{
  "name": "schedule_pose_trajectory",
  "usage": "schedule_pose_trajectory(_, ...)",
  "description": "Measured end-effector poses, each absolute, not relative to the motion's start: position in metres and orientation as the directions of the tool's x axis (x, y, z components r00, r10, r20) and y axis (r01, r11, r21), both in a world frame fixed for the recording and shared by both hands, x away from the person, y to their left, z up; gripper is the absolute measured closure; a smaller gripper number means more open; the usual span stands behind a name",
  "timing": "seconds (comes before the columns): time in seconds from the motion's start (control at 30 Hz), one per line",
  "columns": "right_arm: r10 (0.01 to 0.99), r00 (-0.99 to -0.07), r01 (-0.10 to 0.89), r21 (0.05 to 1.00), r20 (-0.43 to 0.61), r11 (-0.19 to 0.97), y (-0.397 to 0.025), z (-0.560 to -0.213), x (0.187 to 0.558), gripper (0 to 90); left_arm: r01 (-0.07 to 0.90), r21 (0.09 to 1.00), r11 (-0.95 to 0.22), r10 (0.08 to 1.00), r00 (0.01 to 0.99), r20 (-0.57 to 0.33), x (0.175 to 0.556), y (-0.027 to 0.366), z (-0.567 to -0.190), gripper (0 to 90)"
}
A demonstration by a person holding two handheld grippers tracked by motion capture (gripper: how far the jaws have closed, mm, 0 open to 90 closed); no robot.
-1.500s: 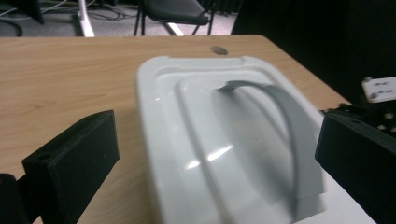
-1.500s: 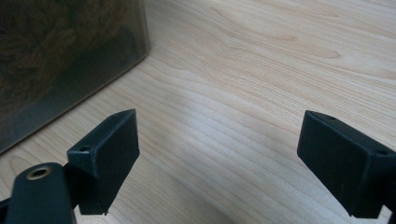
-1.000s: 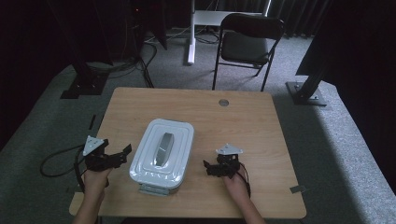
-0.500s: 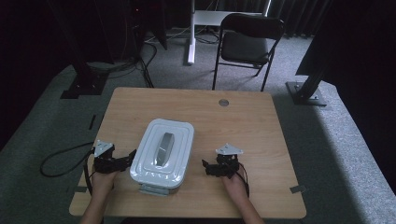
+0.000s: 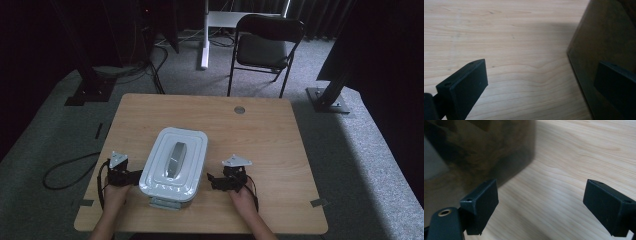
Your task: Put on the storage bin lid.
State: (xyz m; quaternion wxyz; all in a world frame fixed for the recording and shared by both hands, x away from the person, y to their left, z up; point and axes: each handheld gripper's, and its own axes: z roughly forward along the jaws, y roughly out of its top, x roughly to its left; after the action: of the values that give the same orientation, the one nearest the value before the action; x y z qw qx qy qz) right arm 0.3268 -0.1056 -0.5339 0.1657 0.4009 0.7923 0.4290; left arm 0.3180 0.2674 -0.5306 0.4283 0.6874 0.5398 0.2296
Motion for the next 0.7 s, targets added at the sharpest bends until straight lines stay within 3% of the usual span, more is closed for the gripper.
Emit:
schedule_pose_trajectory(0.3,0.766,-0.636,0.484,0.822,0.094,0.301,-0.101,-0.53,0.326,12.2,0.547,0.835,-0.057,0.924,0.347,-0.163,0.316,0.257,-0.532,0.5)
schedule_pose_trajectory(0.7,0.783,-0.614,0.499,0.818,0.1,0.287,-0.119,-0.53,0.328,12.2,0.538,0.835,-0.117,0.914,0.387,-0.121,0.317,0.229,-0.529,0.6)
